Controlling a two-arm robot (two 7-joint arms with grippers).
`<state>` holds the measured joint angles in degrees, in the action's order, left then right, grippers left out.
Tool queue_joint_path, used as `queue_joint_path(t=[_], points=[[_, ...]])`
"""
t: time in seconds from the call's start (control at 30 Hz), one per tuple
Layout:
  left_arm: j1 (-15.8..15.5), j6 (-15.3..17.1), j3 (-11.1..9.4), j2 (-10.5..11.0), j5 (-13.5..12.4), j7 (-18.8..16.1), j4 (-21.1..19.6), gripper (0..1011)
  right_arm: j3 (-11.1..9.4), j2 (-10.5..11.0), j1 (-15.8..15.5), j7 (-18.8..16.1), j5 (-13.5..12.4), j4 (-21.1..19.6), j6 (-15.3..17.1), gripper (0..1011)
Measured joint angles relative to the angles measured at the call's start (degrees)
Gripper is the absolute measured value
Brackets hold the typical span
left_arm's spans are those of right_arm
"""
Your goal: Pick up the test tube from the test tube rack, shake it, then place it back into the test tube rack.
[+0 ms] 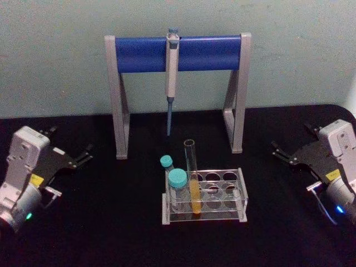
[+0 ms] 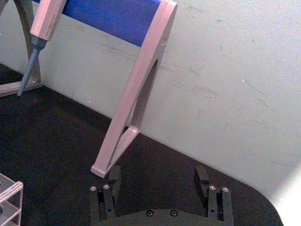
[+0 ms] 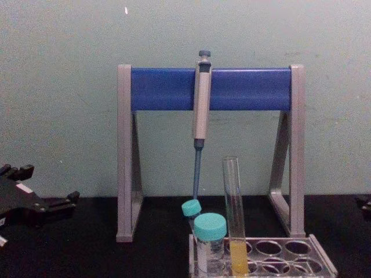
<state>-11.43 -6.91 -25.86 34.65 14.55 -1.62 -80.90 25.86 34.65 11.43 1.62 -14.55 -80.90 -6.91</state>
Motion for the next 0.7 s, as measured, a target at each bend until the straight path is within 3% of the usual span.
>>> queue_joint_path(t=[0.7], points=[[0.0, 0.0, 0.0, 0.0, 0.0, 0.0, 0.0, 1001, 0.0, 0.0, 0.0, 0.0, 0.0, 0.0, 0.0, 1000]])
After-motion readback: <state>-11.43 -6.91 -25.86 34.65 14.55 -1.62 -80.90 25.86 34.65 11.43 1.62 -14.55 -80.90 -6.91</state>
